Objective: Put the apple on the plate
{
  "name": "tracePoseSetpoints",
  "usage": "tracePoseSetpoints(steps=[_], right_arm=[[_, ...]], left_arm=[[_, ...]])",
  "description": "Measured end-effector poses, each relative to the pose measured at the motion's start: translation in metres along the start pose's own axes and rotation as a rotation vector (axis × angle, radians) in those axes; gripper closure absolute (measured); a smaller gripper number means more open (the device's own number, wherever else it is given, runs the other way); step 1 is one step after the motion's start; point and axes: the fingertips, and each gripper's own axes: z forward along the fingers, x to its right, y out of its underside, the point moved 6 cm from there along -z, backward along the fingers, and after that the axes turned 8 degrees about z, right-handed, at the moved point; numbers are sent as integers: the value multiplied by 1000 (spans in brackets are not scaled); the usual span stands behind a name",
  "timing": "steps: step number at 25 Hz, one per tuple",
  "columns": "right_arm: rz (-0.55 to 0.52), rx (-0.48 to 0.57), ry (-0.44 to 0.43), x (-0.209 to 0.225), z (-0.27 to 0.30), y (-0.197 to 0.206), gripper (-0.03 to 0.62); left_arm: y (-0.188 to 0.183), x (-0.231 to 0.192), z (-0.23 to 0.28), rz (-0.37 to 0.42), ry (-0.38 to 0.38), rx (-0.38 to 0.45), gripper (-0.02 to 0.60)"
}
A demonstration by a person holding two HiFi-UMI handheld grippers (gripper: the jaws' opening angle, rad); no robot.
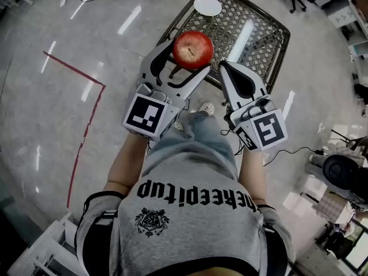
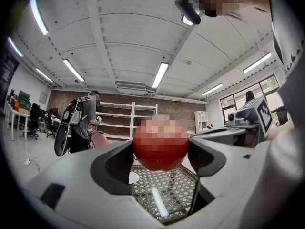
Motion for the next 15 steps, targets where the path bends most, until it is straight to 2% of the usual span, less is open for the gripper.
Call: tracePoseSetpoints(steps=[5, 9, 13, 15], right_arm=[[-6, -5, -24, 21, 11, -2, 594], [2, -14, -63, 43, 34, 0, 594], [10, -9, -90, 75, 53, -8, 594], [10, -7, -102, 88, 57, -10, 594]], left_arm=[[4, -5, 21, 8, -20, 5, 187], [13, -15, 41, -2, -35, -69, 187], [10, -32, 74, 19, -60, -14, 187], [11, -33, 87, 15, -64, -17, 187]])
